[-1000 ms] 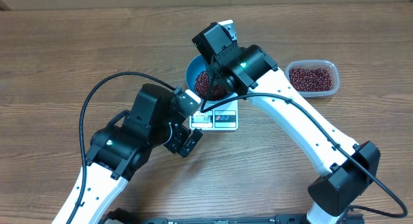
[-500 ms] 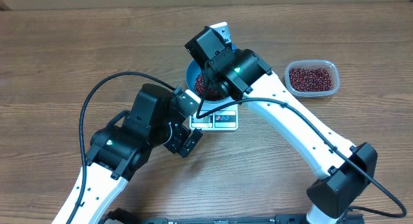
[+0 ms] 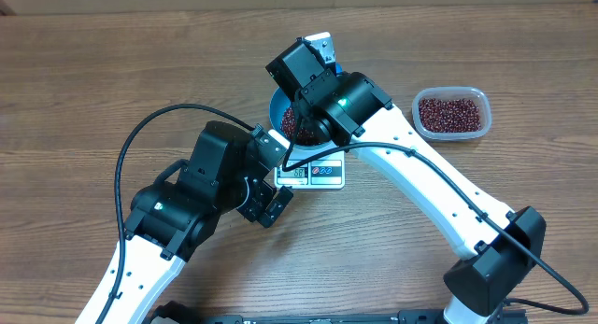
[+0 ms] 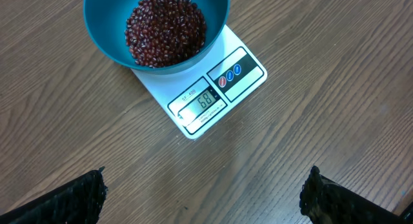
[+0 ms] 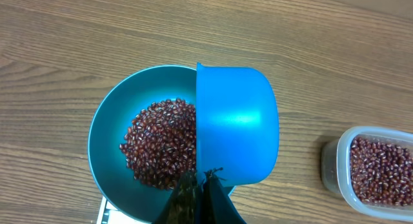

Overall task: Scoop item into bowl and weigh 150g on scale
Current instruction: 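Tilt the blue scoop with the right gripper to pour beans into the bowl, then move the empty scoop with the right gripper back to the bean tub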

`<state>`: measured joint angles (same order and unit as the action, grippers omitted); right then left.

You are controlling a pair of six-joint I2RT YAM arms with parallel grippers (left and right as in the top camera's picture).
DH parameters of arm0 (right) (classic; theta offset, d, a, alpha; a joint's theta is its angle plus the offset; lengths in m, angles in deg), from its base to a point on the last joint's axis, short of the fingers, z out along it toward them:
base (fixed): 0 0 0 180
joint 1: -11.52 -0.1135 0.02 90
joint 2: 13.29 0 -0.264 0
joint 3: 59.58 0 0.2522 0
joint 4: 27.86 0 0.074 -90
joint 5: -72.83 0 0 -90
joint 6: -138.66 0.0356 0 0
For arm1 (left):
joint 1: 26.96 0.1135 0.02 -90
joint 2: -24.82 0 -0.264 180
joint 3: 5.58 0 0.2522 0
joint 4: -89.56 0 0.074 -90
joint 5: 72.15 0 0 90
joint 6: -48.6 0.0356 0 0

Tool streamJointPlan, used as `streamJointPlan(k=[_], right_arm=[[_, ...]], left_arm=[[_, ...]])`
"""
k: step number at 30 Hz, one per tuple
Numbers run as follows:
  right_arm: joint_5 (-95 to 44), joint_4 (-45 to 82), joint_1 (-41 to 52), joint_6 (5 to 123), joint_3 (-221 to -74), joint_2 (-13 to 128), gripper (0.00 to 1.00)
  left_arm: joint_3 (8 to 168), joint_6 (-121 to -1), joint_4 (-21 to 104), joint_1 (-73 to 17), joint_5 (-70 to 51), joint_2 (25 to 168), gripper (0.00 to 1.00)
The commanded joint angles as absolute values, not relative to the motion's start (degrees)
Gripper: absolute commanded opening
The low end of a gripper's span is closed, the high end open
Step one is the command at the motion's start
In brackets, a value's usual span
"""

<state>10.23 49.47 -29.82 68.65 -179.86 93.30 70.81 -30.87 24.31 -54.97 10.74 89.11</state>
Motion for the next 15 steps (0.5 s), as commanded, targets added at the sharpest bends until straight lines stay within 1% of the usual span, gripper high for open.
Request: streamJointPlan(k=[1,7,15], right_arm=[[11.02,49.54,-29.15,71.69,-182.11,92.91,0.04],[11.30,53.16,-23.99,74.20,-185.76,92.25,0.04],[11.30,60.75,-10.83,74.18,-188.56,92.21,0.04]], left_arm=[[71.68,-30.22,24.40,-54.62,9.88,89.33,1.00],[71.71,-30.22,24.40,-54.62,9.88,89.33,1.00],[71.71,-30.24,24.40,-54.62,9.88,89.33,1.00]])
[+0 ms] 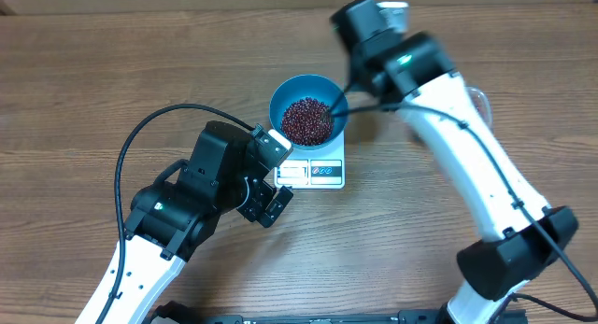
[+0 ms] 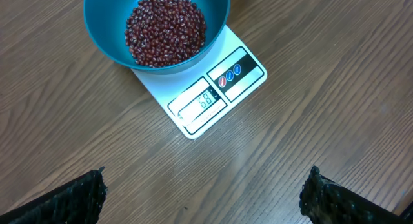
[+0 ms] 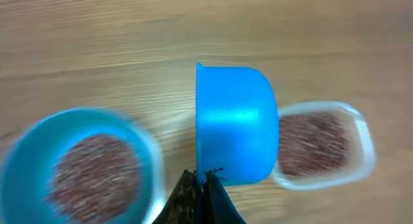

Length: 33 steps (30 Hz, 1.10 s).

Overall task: Scoop item into bowl and weigh 150g on scale
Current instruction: 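Move the empty scoop with the right gripper back to the bean tub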

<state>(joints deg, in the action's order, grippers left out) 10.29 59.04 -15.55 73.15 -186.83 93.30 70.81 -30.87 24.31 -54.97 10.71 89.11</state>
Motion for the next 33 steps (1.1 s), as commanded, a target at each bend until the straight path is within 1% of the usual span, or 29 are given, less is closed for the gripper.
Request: streamJointPlan(k=[1,6,11,16,33], right_arm=[[11.30,61.84,-8.93,74.18,-188.56,92.21,0.04],[11.32,65.60,-0.93,73.68,-188.54,92.23,0.04],[11.06,67.57,4.21,73.72,-188.39,92.27,0.04],[11.10,67.61,4.80,72.19,-187.82,92.43,0.04],[11.12,65.36,4.78,72.21,-182.37,97.32,0.04]], left_arm=[[71.68,-30.22,24.40,-54.62,9.88,89.33,0.99],[71.68,-30.22,24.40,-54.62,9.88,89.33,0.99],[71.68,-30.22,24.40,-54.62,9.88,89.33,1.00],[71.68,-30.22,24.40,-54.62,9.88,89.33,0.99],[71.68,-30.22,24.40,-54.62,9.88,89.33,1.00]])
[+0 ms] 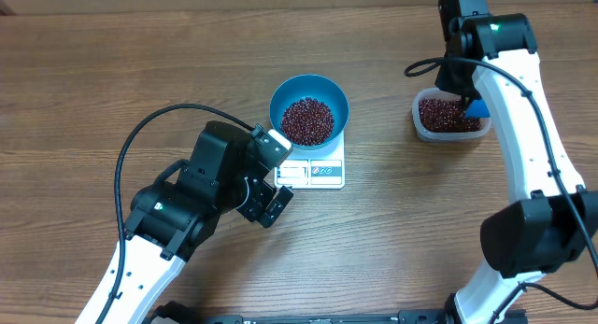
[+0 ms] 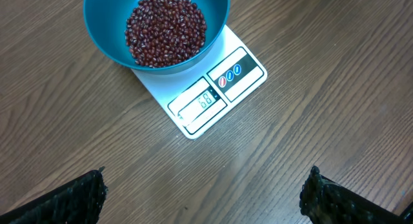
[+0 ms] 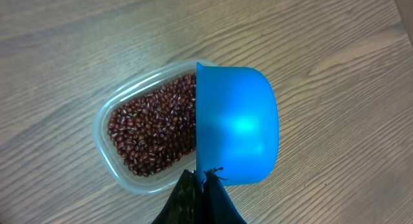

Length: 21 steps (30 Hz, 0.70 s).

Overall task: Scoop item into bowl and weigh 150g on scale
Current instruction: 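Move the empty scoop with the right gripper back to the bean tub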

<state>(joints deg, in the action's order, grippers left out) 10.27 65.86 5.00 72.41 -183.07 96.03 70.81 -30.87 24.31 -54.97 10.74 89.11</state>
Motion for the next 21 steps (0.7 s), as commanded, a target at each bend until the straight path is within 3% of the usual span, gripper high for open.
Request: streamJointPlan(k=[1,21], right_arm=[[11.10,65.08,4.78,72.21,-182.03,97.96,0.04],[11.08,62.28,4.78,72.23,-179.45,104.77,0.04]], left_arm=[[71.68,-30.22,24.40,-54.62,9.88,89.33,1.00],[71.68,-30.22,24.40,-54.62,9.88,89.33,1.00]])
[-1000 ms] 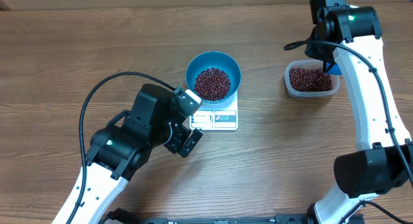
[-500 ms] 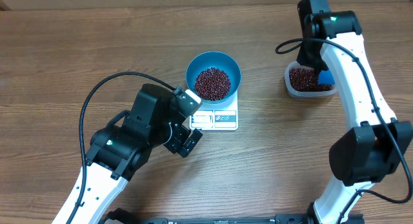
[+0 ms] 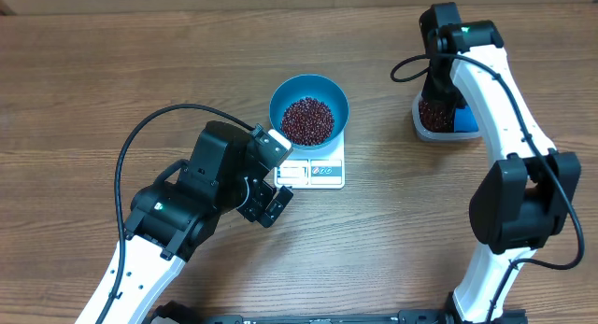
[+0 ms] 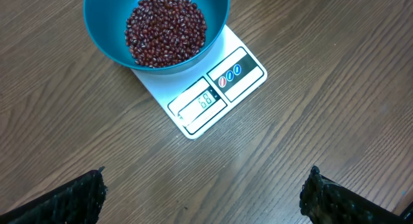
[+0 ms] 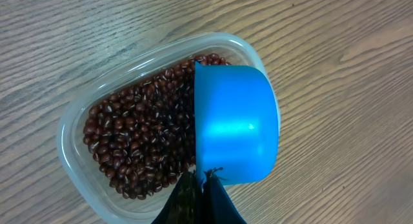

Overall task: Scoop item into bowl and weigh 150g on scale
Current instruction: 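Move the empty scoop with the right gripper back to the bean tub, then push the scoop through the beans with the right gripper to refill it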

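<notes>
A blue bowl [image 3: 309, 110] of red beans [image 4: 165, 30] sits on the white scale [image 4: 219, 88], whose display reads 68. At the right, a clear plastic container [image 5: 71, 166] holds more red beans [image 5: 139, 133]. My right gripper [image 5: 205, 185] is shut on the handle of a blue scoop [image 5: 235, 124]. The scoop is tipped on its side over the container's right half, its open side facing the beans. My left gripper [image 4: 205, 185] is open with nothing in it, over bare table in front of the scale.
The right arm [image 3: 486, 91] reaches along the table's right side and hides most of the container from overhead. The left arm [image 3: 187, 207] and its black cable [image 3: 131, 151] lie left of the scale. The table is brown wood.
The right gripper has brought the scoop closer to the container, which now looks larger under it. The left gripper, bowl and scale reading of 68 are unchanged.
The scoop was tipped over the bowl on the scale, which read 68. Then it was between the bowl and the container. Then it hung over the container's right side, and now it is close over the beans there. The left arm stayed still.
</notes>
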`<state>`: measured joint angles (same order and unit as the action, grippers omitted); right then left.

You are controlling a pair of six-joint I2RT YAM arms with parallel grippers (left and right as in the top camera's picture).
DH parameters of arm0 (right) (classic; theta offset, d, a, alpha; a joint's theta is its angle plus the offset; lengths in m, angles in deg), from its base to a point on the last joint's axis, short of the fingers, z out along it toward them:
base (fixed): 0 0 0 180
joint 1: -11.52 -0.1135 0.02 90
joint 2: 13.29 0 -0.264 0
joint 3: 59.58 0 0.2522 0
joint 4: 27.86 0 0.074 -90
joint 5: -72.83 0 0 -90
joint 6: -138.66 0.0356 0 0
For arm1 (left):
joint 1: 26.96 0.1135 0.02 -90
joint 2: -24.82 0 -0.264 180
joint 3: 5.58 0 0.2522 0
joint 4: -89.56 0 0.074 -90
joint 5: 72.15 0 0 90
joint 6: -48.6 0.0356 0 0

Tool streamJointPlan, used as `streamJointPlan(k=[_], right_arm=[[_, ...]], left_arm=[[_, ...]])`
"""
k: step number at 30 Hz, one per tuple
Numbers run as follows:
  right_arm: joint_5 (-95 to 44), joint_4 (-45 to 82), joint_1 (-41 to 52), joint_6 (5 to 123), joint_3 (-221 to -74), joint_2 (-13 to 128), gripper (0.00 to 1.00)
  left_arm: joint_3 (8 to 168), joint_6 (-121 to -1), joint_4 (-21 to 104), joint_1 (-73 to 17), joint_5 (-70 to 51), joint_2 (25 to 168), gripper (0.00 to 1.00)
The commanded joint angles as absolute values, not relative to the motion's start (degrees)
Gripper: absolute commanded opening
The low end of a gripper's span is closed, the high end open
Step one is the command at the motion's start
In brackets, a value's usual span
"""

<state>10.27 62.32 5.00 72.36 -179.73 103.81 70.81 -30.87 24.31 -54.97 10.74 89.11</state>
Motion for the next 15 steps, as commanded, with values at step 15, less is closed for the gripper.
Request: streamJointPlan(k=[15], right_arm=[[4.52,62.21,4.73,70.92,-179.42,106.06,0.04]], left_arm=[[71.68,-30.24,24.40,-54.62,9.88,89.33,0.99]])
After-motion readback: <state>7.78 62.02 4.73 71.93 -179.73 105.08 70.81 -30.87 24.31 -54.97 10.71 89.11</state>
